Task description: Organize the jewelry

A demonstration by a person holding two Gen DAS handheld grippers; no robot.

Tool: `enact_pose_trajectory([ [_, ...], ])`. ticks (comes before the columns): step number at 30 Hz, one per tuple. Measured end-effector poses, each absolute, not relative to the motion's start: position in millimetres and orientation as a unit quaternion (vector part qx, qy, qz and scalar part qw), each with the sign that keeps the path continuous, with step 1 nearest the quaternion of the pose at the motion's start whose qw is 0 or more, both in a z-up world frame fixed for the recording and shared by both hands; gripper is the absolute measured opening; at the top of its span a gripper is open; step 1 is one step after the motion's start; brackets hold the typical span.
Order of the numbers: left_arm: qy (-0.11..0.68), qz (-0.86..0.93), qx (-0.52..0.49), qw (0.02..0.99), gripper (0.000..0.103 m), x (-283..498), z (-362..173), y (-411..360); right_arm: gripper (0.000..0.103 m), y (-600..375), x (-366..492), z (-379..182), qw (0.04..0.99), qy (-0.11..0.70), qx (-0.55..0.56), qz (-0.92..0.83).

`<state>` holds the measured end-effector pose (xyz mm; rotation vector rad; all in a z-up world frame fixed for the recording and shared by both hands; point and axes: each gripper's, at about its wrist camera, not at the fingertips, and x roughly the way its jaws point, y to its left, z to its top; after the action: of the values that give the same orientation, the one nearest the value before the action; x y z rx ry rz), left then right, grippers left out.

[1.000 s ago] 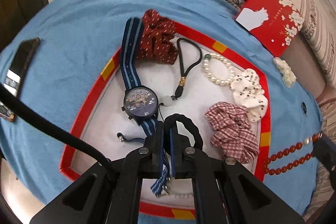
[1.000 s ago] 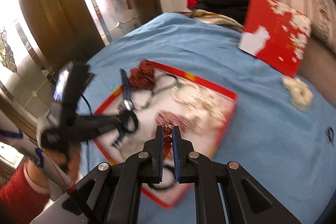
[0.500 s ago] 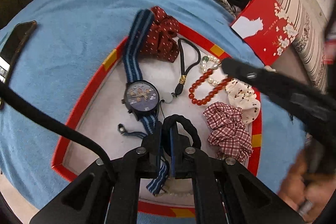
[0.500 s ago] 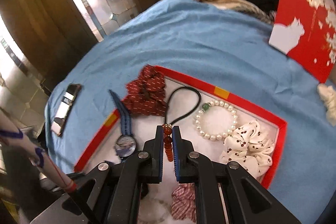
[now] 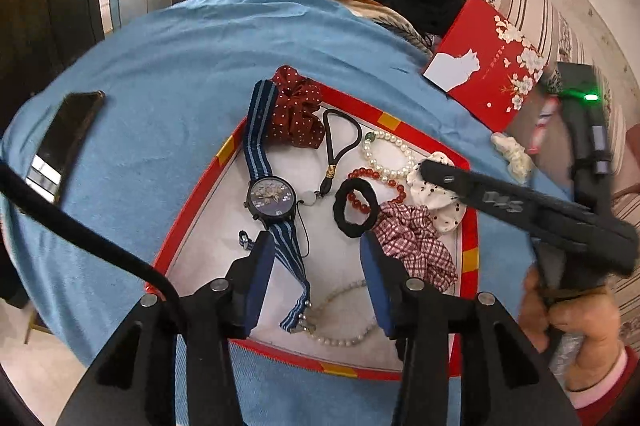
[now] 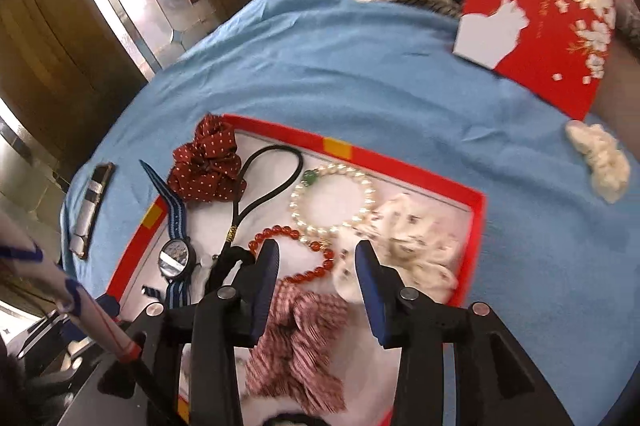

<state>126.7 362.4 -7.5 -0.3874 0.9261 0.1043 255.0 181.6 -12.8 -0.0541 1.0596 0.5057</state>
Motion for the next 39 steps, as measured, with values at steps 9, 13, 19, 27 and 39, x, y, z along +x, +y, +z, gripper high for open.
enact_pose_trajectory([
  [9, 0.406, 0.104, -0.170, 0.892, 0.057, 84, 10, 355, 0.048, 100, 217, 7, 0.858, 0.472, -0.052, 0.196],
  [13, 0.396, 0.141, -0.168, 0.891, 0.058, 64, 12, 360, 0.048, 74, 201, 0, 0.856, 0.479, -0.041, 0.189],
  [19, 0.358, 0.204, -0.157, 0.897, 0.067, 36, 24, 361, 0.048, 78, 184, -4, 0.855, 0.477, -0.042, 0.202],
  [27, 0.277, 0.276, -0.112, 0.914, 0.085, 4, 49, 348, 0.044, 137, 173, -2, 0.856, 0.451, -0.090, 0.235],
  [39, 0.259, 0.287, -0.107, 0.916, 0.087, -13, 55, 352, 0.040, 188, 181, -48, 0.816, 0.506, -0.127, 0.248],
])
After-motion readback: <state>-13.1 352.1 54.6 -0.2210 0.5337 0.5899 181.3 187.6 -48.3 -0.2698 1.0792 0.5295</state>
